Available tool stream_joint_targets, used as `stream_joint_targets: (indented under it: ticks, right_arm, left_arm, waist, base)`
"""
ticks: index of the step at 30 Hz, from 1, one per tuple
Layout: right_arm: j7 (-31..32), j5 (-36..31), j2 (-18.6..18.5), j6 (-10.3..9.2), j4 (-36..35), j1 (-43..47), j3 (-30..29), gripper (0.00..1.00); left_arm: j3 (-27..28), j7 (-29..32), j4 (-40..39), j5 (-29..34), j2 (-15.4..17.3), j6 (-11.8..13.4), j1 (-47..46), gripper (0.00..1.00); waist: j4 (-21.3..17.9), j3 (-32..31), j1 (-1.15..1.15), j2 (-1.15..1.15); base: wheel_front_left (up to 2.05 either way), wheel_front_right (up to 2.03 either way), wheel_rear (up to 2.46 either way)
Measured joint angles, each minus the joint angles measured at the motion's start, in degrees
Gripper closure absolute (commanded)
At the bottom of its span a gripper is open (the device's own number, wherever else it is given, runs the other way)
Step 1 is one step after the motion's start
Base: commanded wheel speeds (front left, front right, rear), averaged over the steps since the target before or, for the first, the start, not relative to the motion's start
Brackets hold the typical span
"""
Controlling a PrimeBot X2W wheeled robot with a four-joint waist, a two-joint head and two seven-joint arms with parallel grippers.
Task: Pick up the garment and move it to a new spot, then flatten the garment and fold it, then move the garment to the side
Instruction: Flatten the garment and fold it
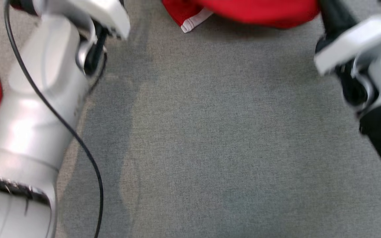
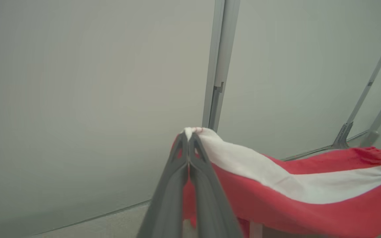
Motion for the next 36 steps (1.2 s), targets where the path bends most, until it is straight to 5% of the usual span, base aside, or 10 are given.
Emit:
stream_joint_targets:
  ticks: [10,20,28,36]
  right_arm:
    - [-1.25,4.63,-5.70,-0.01,-11.50,22.37,3.69,1.00]
    - [-1.41,3.10,-8.43,0.00,-18.79,39.73,0.90,1.00]
    - [1.26,2.53,-10.46,0.00,-23.88,52.17,-4.45,1.00]
    - [7.54,0.54,-10.07,0.00,-29.78,63.50,-13.85,1.00]
  left_arm:
    - [0.23,-0.13,-20.62,4.48,3.45,4.80,29.08,1.00]
    - [-1.99,7.45,-46.74,3.37,10.34,13.24,53.60,1.00]
    - [-2.58,17.05,-67.35,1.20,16.25,21.99,69.41,1.00]
    - [-3.11,22.27,-77.73,0.27,19.09,26.57,75.88,1.00]
  waist:
    - [0.16,-4.76,0.00,0.00]
    - [1.80,-11.83,0.00,0.00]
    - [3.82,-16.19,0.00,0.00]
    - [4.73,-16.44,0.00,0.00]
  base:
    - [0.00,0.00,0.00]
    - [0.00,0.00,0.00]
    - [0.00,0.00,0.00]
    - [0.00,0.00,0.00]
